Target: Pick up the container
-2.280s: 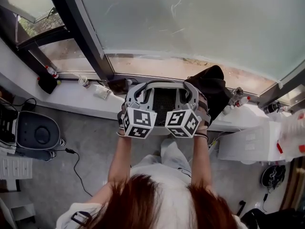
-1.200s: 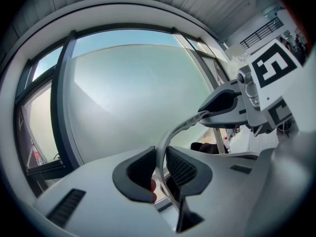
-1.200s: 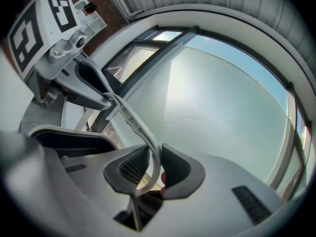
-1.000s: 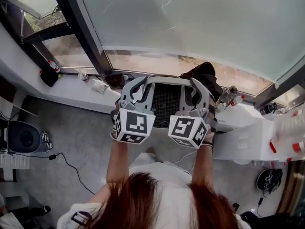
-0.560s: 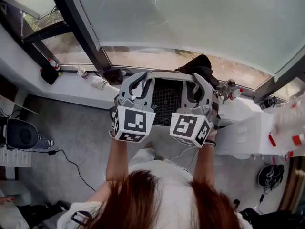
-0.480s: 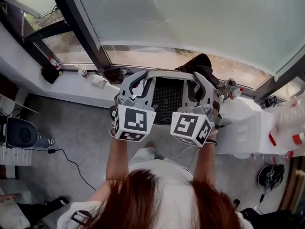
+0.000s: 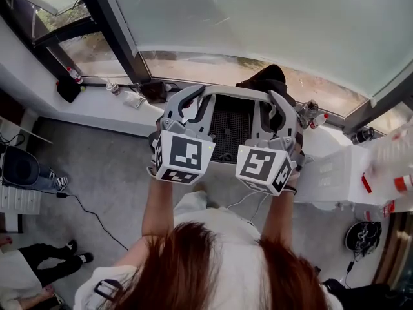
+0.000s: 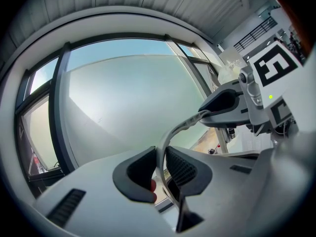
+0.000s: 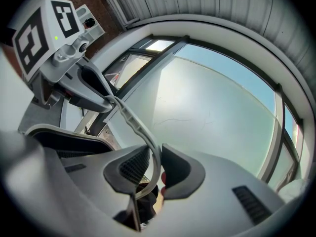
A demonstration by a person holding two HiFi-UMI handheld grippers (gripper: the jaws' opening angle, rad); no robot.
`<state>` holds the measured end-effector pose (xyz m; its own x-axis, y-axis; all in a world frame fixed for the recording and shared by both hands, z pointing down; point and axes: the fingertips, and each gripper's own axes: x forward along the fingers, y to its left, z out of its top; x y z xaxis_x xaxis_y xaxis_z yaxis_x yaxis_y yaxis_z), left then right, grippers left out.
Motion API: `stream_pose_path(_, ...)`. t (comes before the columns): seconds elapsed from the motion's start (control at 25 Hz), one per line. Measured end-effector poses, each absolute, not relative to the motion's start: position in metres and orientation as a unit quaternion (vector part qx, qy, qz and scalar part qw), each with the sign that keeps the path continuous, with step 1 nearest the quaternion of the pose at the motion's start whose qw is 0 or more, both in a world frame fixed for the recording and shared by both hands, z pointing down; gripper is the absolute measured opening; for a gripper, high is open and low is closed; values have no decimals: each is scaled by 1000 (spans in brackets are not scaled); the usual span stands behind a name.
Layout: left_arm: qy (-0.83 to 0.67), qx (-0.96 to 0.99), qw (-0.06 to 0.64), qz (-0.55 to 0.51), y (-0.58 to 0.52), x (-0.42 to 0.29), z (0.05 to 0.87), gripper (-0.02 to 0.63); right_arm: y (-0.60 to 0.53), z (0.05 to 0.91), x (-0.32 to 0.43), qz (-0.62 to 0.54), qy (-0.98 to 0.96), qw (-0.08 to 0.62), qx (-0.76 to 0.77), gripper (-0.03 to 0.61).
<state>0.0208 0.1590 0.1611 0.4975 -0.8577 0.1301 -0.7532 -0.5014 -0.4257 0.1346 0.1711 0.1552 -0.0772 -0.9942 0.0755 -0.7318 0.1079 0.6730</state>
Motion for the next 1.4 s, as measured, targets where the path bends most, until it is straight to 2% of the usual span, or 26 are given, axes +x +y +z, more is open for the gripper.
stream_pose_path(1.4,484,-843,166,-164,162,33,152,77,173,146,147,-236,-709,235,622,94)
